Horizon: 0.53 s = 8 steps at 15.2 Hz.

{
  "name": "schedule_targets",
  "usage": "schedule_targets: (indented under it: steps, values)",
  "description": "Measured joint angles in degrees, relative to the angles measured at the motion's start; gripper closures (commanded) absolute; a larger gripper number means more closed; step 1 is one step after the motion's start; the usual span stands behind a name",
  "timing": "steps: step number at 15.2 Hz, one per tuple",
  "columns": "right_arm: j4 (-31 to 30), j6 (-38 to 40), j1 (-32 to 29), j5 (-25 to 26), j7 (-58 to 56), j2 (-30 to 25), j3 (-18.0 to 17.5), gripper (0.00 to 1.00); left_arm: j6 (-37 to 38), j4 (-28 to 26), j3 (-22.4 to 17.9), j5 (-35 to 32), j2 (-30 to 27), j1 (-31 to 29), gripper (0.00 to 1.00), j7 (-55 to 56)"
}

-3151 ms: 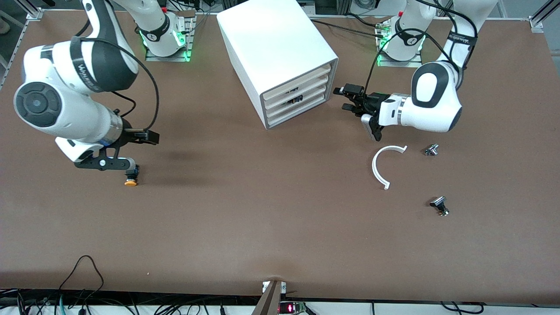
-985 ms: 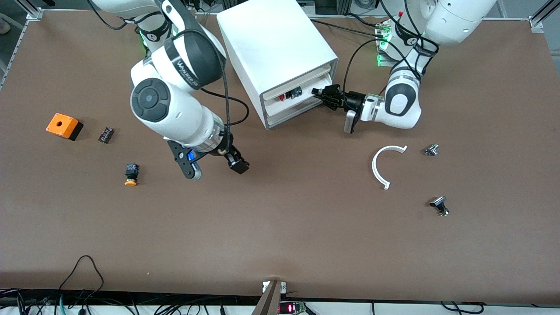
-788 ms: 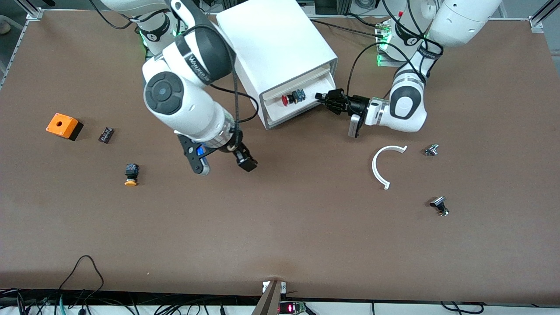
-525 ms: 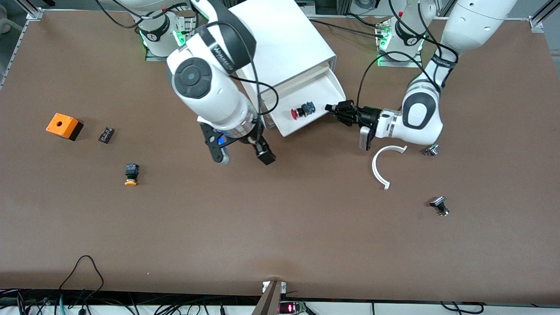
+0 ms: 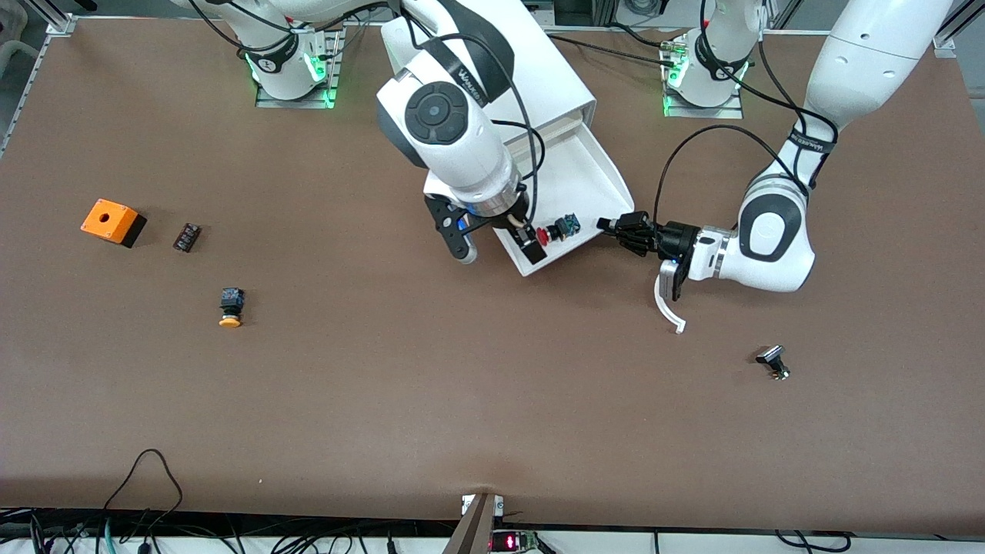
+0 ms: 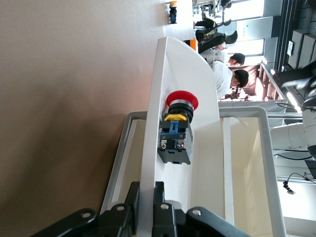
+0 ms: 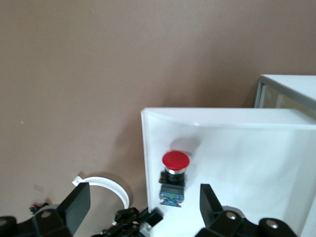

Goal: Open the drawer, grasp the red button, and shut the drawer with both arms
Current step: 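Pull the drawer open with the left gripper while the right gripper approaches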

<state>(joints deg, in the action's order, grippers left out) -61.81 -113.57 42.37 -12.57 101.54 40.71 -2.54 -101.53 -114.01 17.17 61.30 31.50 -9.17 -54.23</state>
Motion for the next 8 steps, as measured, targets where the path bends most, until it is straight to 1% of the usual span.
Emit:
schedule_targets:
  steps: [1,5,8]
  values:
    - [0.0,-0.64,0.71,0.0,0.0,0.77,0.03,0.02,0.16,0.32,0.01,-0.1,0.23,-0.01,0.0,0.13]
    - [0.04,-3.96,3.49,0.01,0.01,4.36,0.15,0.02,-0.05,1.55,-0.32,-0.66,0.29,-0.87,0.0,2.11]
    - [0.14,-4.7,4.94,0.01,0.01,6.32,0.18,0.02,0.2,2.16,-0.52,-0.67,0.28,-1.57,0.0,2.31]
